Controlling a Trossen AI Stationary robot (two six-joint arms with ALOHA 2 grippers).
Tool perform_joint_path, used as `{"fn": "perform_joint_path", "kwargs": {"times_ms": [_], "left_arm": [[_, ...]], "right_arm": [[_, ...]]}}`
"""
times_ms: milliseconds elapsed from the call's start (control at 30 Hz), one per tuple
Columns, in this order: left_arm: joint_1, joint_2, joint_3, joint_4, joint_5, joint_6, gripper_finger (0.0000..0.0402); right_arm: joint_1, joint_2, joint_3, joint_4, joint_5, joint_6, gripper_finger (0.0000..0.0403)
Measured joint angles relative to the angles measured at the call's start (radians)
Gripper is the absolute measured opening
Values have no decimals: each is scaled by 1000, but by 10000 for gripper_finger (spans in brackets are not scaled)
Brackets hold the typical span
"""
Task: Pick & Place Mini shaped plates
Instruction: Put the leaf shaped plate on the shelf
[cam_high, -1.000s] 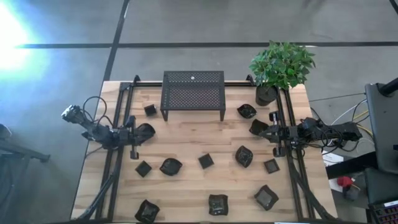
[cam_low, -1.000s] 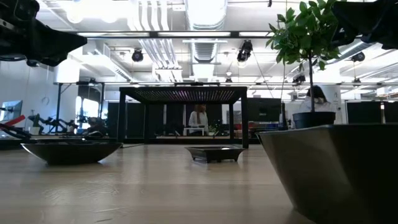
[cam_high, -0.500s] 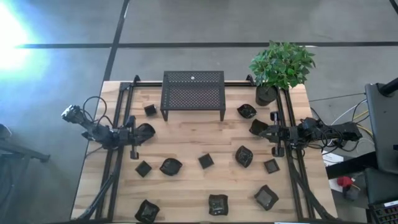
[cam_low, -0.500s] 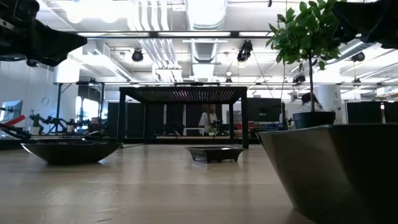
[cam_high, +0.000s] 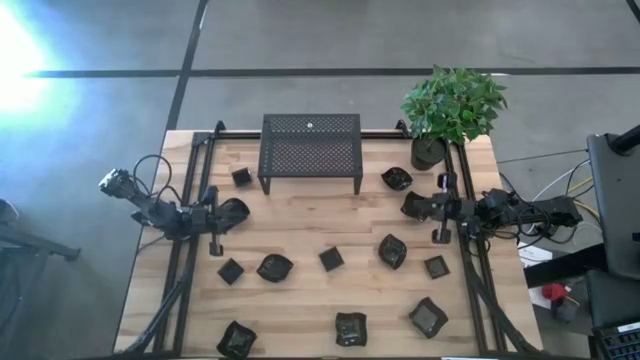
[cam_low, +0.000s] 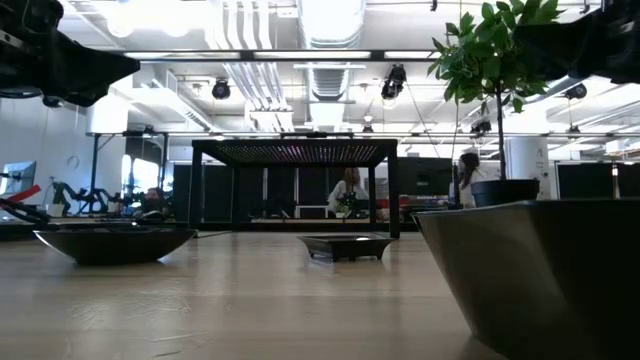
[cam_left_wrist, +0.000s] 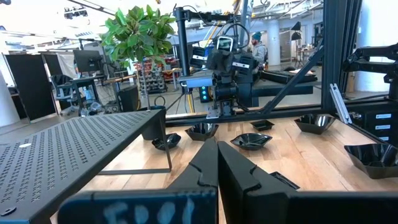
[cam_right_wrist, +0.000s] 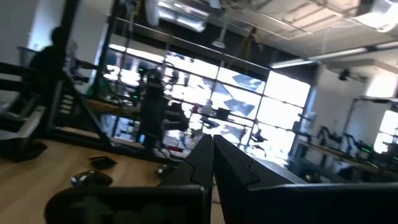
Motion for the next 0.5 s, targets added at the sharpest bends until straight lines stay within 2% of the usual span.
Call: {"fn": "perform_joint_path", "kwargs": {"times_ms": [233, 500], "left_arm": [[0, 0, 0, 1, 0, -1, 0], [1, 0, 0, 19, 2, -134, 0]], "right_arm": [[0, 0, 0, -29, 27, 35, 8], [0, 1, 0, -32, 27, 79, 8]]}}
